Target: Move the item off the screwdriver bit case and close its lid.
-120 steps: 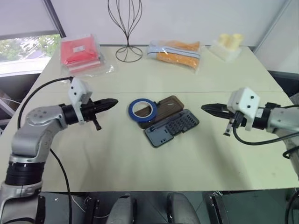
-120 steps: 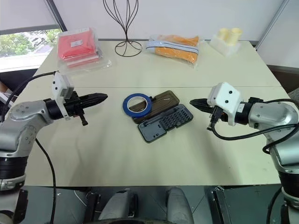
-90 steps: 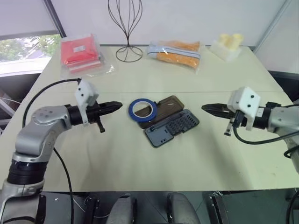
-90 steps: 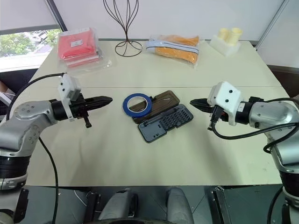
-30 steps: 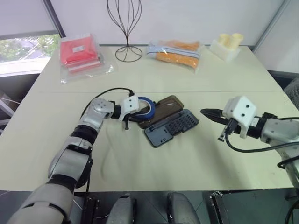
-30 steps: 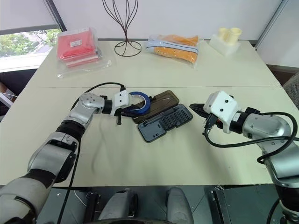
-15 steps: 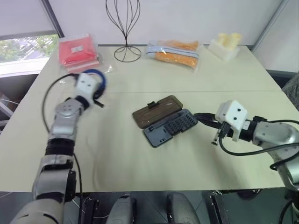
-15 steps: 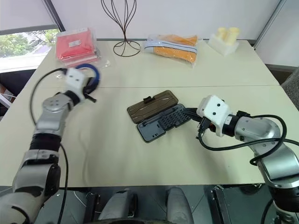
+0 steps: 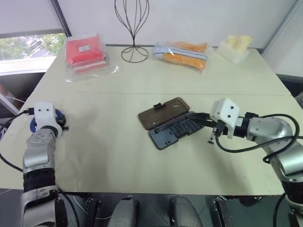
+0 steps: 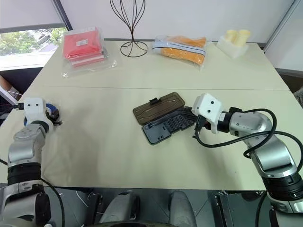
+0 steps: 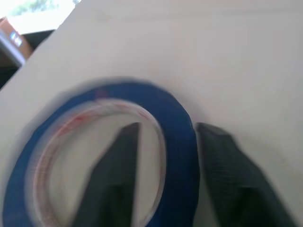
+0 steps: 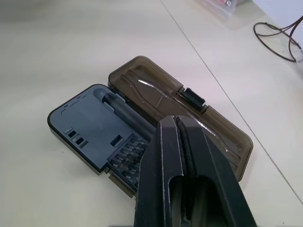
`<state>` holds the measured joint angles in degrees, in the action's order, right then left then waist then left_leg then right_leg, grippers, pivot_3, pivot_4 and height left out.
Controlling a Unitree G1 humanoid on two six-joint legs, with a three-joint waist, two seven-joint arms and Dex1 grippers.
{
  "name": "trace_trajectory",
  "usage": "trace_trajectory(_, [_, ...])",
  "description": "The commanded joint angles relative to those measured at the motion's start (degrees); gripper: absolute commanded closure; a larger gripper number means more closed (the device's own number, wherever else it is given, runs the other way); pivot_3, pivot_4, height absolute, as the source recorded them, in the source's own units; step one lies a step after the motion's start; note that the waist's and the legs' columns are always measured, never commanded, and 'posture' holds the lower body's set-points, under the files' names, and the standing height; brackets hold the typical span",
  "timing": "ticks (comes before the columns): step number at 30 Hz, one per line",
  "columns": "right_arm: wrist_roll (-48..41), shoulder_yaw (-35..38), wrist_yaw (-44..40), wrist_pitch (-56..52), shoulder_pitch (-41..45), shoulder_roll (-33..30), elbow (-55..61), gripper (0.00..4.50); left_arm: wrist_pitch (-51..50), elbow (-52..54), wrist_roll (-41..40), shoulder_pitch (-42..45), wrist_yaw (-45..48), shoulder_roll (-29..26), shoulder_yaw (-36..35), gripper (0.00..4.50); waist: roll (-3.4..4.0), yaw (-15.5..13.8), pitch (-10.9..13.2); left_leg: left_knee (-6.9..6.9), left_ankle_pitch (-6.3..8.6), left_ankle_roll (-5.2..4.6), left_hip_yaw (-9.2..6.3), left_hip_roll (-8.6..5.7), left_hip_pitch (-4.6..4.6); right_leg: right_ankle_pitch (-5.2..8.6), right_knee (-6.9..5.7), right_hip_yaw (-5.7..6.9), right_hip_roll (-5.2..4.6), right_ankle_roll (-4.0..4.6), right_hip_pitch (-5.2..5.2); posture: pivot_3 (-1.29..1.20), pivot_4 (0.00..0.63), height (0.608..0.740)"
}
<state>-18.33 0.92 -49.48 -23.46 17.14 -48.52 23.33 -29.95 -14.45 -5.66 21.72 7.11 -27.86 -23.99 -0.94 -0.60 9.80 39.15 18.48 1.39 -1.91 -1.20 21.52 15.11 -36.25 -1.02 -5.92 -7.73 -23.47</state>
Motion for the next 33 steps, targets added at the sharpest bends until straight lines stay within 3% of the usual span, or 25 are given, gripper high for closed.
trace_trajectory(1, [0.1, 1.6, -0.2, 1.1, 0.7, -0.3, 0.8, 4.5, -0.1, 2.7, -1.2, -0.3, -1.1, 0.4, -0.9, 0.14, 0.01, 0.0, 0.0, 0.0, 0.0, 0.0, 0.0, 0.0, -0.01, 0.0, 0.0, 0.0, 0.0, 0.0, 0.0, 0.0, 0.15, 0.74])
trace_trajectory(11, [0.2, 3.8, 1.6, 0.8, 1.6, 0.0, -0.2, 4.5, 2.6, 7.6, -2.9, 4.8, -0.8, 1.7, 2.4, 0.06, 0.0, -0.1, 0.0, 0.0, -0.01, 0.01, 0.01, -0.01, 0.01, 0.0, 0.01, 0.0, -0.01, 0.0, 0.0, 0.0, 0.15, 0.74])
trace_trajectory(14, [0.9, 3.6, 3.0, 0.4, 4.9, 0.7, -3.6, 4.5, 1.2, 12.4, -6.1, 8.5, 5.1, 3.1, 7.2, 0.06, -0.01, -0.1, 0.0, 0.0, -0.01, 0.03, 0.03, -0.02, 0.02, 0.0, 0.01, -0.01, -0.03, 0.0, 0.01, 0.0, 0.15, 0.74])
trace_trajectory(17, [2.1, 2.4, 4.2, 0.5, 8.9, 2.4, -9.3, 3.57, -0.5, 16.2, -9.7, 8.9, 15.3, 3.1, 13.9, 0.0, 0.02, 0.0, 0.0, 0.0, -0.06, 0.1, 0.06, -0.04, 0.0, 0.0, 0.03, -0.01, -0.03, 0.01, 0.02, 0.0, 0.15, 0.74])
trace_trajectory(24, [9.0, -5.0, 5.0, 4.2, 20.4, 8.3, -25.4, 0.08, 2.4, 14.9, -9.3, 7.1, 28.6, 1.2, 24.4, 0.0, 0.07, 2.0, 0.0, -0.11, -0.06, 0.1, 0.16, 0.03, -0.03, 0.0, 0.0, -0.03, 0.04, 0.01, -0.1, 0.0, 0.15, 0.74])
trace_trajectory(29, [12.8, -9.1, 3.6, 7.0, 28.9, 13.0, -37.1, 0.04, 4.6, 12.3, -8.3, 8.0, 31.4, 1.3, 26.4, 0.0, 0.1, 2.0, 0.0, -0.09, -0.07, 0.11, 0.13, 0.04, -0.02, 0.0, -0.05, -0.03, 0.06, 0.01, -0.12, 0.0, 0.15, 0.74])
trace_trajectory(33, [15.9, -9.9, 9.4, 1.6, 39.6, 19.3, -52.5, 0.04, 5.7, 12.1, -7.4, 7.7, 32.0, 1.3, 27.1, 0.0, 0.11, 1.9, 0.0, -0.06, -0.08, 0.13, 0.17, 0.0, 0.06, -0.01, -0.02, -0.05, 0.02, 0.0, -0.18, 0.0, 0.15, 0.74])
